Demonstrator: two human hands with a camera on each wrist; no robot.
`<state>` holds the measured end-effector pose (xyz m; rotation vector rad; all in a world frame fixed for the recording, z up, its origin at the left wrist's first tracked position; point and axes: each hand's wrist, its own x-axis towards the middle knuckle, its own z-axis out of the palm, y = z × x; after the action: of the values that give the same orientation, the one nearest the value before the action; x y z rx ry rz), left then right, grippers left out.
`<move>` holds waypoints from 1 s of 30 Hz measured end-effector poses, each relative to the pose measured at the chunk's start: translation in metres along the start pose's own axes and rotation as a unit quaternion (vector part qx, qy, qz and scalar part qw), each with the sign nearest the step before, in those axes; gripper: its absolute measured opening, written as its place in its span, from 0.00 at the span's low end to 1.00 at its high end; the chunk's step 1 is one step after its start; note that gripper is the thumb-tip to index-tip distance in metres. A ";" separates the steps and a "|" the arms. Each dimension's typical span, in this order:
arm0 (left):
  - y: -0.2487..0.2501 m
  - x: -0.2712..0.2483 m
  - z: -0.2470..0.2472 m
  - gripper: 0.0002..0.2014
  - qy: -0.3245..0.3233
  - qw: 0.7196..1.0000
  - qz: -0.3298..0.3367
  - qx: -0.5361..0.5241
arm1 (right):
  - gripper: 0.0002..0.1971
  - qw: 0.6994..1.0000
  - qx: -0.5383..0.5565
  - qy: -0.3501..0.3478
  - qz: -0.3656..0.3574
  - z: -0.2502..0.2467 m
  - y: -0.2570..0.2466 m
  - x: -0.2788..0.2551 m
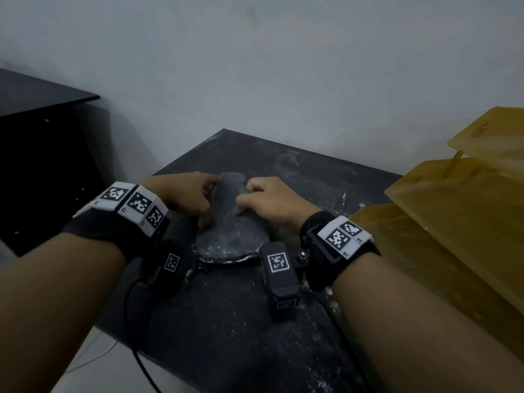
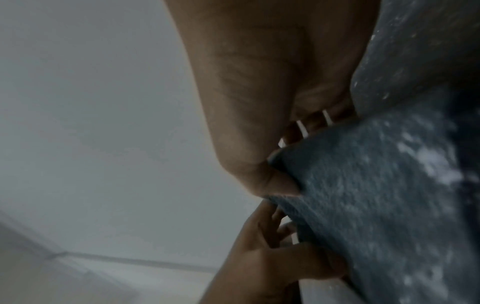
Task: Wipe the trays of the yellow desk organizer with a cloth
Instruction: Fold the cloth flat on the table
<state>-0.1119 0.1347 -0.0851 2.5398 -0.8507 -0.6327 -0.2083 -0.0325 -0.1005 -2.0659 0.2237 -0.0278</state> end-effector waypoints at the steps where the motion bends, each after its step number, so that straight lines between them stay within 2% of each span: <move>1: 0.001 0.002 -0.001 0.35 -0.013 0.999 0.033 -0.040 | 0.18 0.999 0.035 0.006 -0.012 -0.004 0.000 0.004; 3: 0.007 0.008 -0.004 0.31 -0.029 0.982 0.070 -0.174 | 0.16 0.997 0.075 0.008 -0.027 -0.014 0.000 0.014; 5: 0.015 0.017 -0.011 0.29 -0.049 0.948 0.081 -0.305 | 0.12 0.996 0.085 -0.003 -0.037 -0.027 -0.001 0.026; 7: 0.023 0.026 -0.021 0.28 -0.082 0.921 0.078 -0.374 | 0.09 0.995 0.090 -0.017 -0.044 -0.042 -0.002 0.036; 8: 0.027 0.029 -0.026 0.27 -0.096 0.917 0.072 -0.381 | 0.10 0.994 0.091 -0.025 -0.047 -0.049 -0.005 0.041; 10: 0.037 0.038 -0.039 0.26 -0.110 0.926 0.056 -0.356 | 0.11 0.995 0.080 -0.035 -0.049 -0.066 -0.010 0.052; 14: 0.055 0.045 -0.066 0.22 -0.058 0.952 0.031 -0.299 | 0.13 0.997 0.046 -0.054 -0.043 -0.094 -0.027 0.067; 16: 0.064 0.050 -0.084 0.18 -0.015 0.959 0.020 -0.284 | 0.17 0.999 0.022 -0.047 0.001 -0.112 -0.033 0.076; 18: 0.070 0.057 -0.099 0.15 0.005 0.951 0.015 -0.308 | 0.26 0.993 -0.002 -0.092 0.070 -0.131 -0.040 0.081; 20: 0.073 0.068 -0.114 0.14 0.014 0.944 0.008 -0.329 | 0.26 0.982 0.030 -0.140 0.123 -0.145 -0.045 0.085; 21: 0.072 0.074 -0.121 0.14 0.020 0.940 0.006 -0.339 | 0.21 0.980 0.066 -0.126 0.136 -0.150 -0.047 0.088; 23: 0.071 0.091 -0.133 0.15 0.034 0.931 -0.002 -0.364 | 0.11 0.976 0.140 -0.047 0.161 -0.156 -0.048 0.100; 24: 0.069 0.101 -0.139 0.16 0.040 0.927 -0.008 -0.372 | 0.08 0.968 0.179 -0.013 0.175 -0.158 -0.048 0.108; 26: 0.065 0.122 -0.146 0.16 0.056 0.923 -0.022 -0.381 | 0.07 0.955 0.215 0.039 0.203 -0.161 -0.043 0.127; 30: 0.055 0.167 -0.149 0.10 0.080 0.925 -0.049 -0.368 | 0.07 0.946 0.224 0.086 0.217 -0.159 -0.029 0.165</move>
<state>0.0605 0.0201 0.0158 1.9129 -0.3290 -0.6152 -0.0597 -0.1848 -0.0105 -1.5269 0.7110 0.0102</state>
